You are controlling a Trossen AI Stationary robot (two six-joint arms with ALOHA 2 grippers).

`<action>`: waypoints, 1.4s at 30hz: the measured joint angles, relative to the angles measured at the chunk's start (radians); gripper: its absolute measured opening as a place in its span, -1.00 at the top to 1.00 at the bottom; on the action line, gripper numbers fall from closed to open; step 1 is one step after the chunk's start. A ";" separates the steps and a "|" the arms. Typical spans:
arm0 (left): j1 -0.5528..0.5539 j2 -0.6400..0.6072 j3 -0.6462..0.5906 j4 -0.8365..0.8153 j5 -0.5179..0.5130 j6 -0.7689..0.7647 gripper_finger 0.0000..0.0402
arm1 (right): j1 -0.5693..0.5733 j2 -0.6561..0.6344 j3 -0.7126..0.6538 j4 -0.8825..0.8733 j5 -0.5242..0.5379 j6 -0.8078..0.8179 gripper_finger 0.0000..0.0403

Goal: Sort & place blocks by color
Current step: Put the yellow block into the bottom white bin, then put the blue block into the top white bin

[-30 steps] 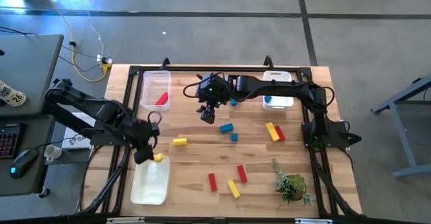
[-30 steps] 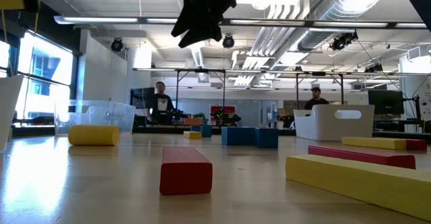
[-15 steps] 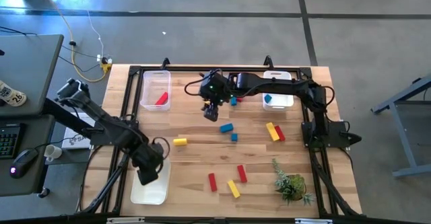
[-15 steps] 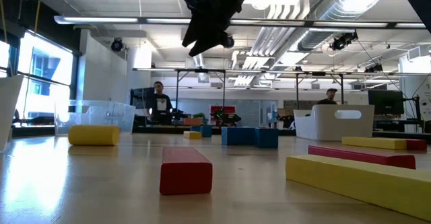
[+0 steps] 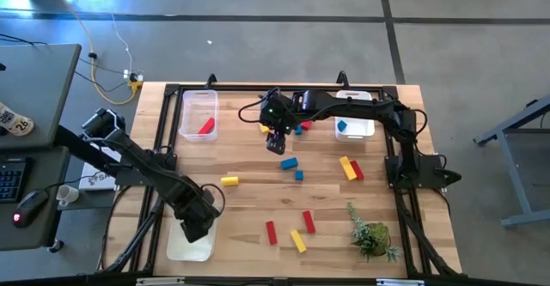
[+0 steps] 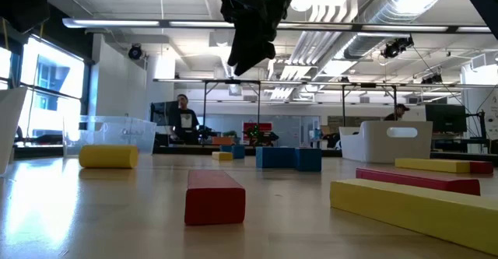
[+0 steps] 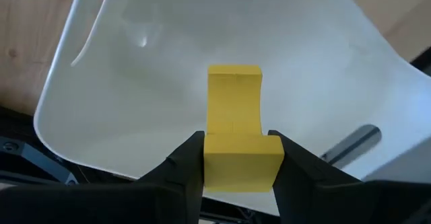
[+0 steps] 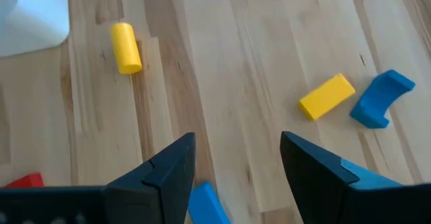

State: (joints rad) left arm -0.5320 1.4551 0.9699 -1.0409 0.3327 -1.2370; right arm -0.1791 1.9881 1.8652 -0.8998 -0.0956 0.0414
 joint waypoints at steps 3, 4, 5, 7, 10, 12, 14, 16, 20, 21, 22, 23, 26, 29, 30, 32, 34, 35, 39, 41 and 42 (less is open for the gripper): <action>0.000 0.022 0.000 0.001 0.000 -0.008 0.44 | 0.000 0.000 0.000 -0.011 0.000 0.002 -0.01; 0.000 0.028 0.000 0.003 0.004 -0.009 0.44 | 0.000 0.000 0.000 -0.016 0.000 0.001 -0.01; 0.000 0.035 0.000 0.005 0.009 -0.008 0.44 | 0.000 0.000 0.000 -0.020 0.000 0.000 -0.01; 0.000 0.041 0.000 0.007 0.027 -0.004 0.44 | 0.000 0.000 0.000 -0.024 0.000 -0.001 -0.01; 0.000 0.047 0.000 0.014 0.042 -0.002 0.44 | 0.000 0.000 0.000 -0.029 0.000 0.000 -0.01; 0.000 0.047 0.000 0.016 0.045 -0.003 0.43 | 0.000 0.000 0.000 -0.032 0.000 -0.002 -0.01; 0.001 0.047 0.000 0.017 0.045 -0.016 0.42 | 0.000 0.000 0.000 -0.035 0.000 -0.005 -0.01; 0.001 0.047 0.000 0.017 0.049 -0.030 0.38 | 0.000 0.000 0.000 -0.036 0.007 -0.006 -0.01; 0.001 0.047 0.000 0.022 0.050 -0.043 0.20 | 0.000 0.000 0.000 -0.045 0.017 -0.008 -0.01; 0.001 0.047 0.000 0.022 0.050 -0.043 0.15 | 0.000 0.000 0.000 -0.045 0.018 -0.009 -0.01; 0.001 0.047 0.000 0.022 0.050 -0.043 0.11 | 0.000 0.000 0.000 -0.045 0.017 -0.014 -0.01; 0.001 0.047 0.000 0.022 0.050 -0.043 0.07 | 0.000 0.000 0.000 -0.045 0.018 -0.018 -0.01; 0.001 0.047 0.000 0.023 0.050 -0.043 -0.02 | 0.000 0.000 0.000 -0.045 0.018 -0.018 -0.01; 0.001 0.047 0.000 0.023 0.050 -0.035 -0.05 | 0.000 0.000 0.000 -0.046 0.017 -0.016 -0.01; 0.001 0.047 0.000 0.023 0.050 -0.034 -0.05 | 0.000 0.000 0.000 -0.045 0.018 -0.016 -0.01; 0.001 0.046 0.000 0.024 0.050 -0.026 -0.05 | 0.000 0.000 0.000 -0.046 0.018 -0.016 -0.01; 0.001 0.031 0.000 0.024 0.050 -0.017 -0.04 | 0.000 0.000 0.000 -0.046 0.018 -0.016 -0.01; 0.001 0.021 0.000 0.026 0.050 -0.016 -0.04 | 0.000 0.000 0.000 -0.046 0.017 -0.016 -0.01; 0.006 -0.040 0.000 0.025 0.045 0.010 -0.05 | 0.000 0.000 0.000 -0.050 0.002 -0.045 -0.01; 0.015 -0.075 0.000 0.017 0.045 0.010 -0.05 | 0.000 0.000 0.000 -0.069 -0.019 -0.089 -0.01; 0.021 -0.095 0.000 0.017 0.044 0.010 -0.05 | 0.000 0.000 0.000 -0.080 -0.030 -0.115 -0.01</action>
State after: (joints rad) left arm -0.5113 1.3600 0.9703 -1.0237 0.3771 -1.2266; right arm -0.1791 1.9881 1.8652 -0.9793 -0.1255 -0.0731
